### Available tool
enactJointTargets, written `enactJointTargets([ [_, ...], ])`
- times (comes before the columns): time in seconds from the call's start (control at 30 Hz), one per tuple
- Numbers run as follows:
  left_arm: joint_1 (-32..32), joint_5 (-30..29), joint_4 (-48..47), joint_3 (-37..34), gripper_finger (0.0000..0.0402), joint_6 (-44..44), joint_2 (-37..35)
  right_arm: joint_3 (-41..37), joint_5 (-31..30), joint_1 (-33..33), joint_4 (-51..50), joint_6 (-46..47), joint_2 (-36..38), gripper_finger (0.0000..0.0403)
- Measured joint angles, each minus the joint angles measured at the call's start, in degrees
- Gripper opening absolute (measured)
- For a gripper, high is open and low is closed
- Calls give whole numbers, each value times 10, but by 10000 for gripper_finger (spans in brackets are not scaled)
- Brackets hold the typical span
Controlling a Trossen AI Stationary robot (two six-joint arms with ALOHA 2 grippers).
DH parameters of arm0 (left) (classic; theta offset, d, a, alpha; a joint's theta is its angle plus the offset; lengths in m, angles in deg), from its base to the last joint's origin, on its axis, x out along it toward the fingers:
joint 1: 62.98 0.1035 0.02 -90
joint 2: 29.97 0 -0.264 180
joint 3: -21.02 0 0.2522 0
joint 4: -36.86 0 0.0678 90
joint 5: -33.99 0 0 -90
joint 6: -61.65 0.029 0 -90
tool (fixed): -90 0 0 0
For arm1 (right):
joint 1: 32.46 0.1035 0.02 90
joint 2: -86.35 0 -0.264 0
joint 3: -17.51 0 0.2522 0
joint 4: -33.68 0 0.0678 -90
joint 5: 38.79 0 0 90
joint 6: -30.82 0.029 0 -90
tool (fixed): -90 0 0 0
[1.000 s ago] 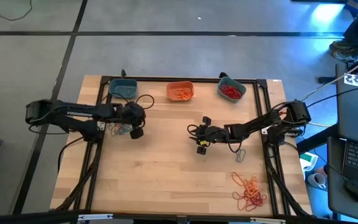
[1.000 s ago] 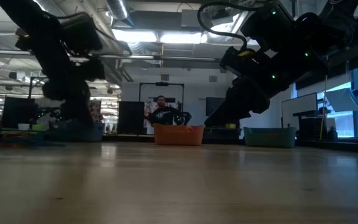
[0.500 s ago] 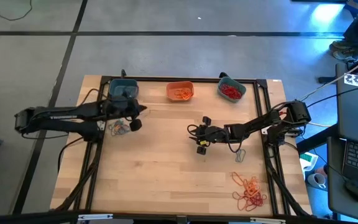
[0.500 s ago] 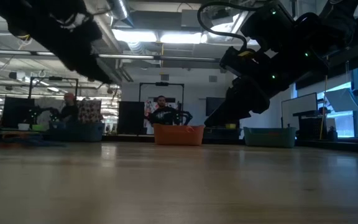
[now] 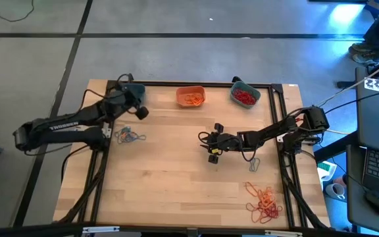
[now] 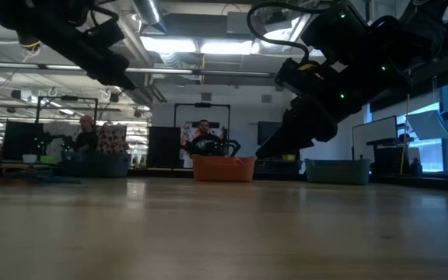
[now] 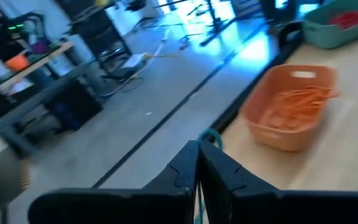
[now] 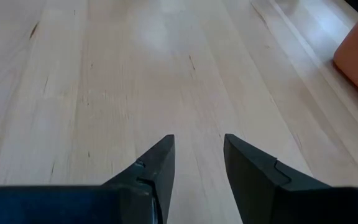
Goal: Sort rubber bands into baskets
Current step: Put the blue rubber band into the blue bin
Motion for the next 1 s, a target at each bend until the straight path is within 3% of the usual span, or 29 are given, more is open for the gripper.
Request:
enactJointTargets([
  [0.5, 176, -14, 110, -11, 10, 10, 19, 0, 0, 0, 0, 5, 0, 140],
  [1.0, 239, 12, 127, -24, 2, -3, 124, 0, 0, 0, -3, 4, 0, 140],
])
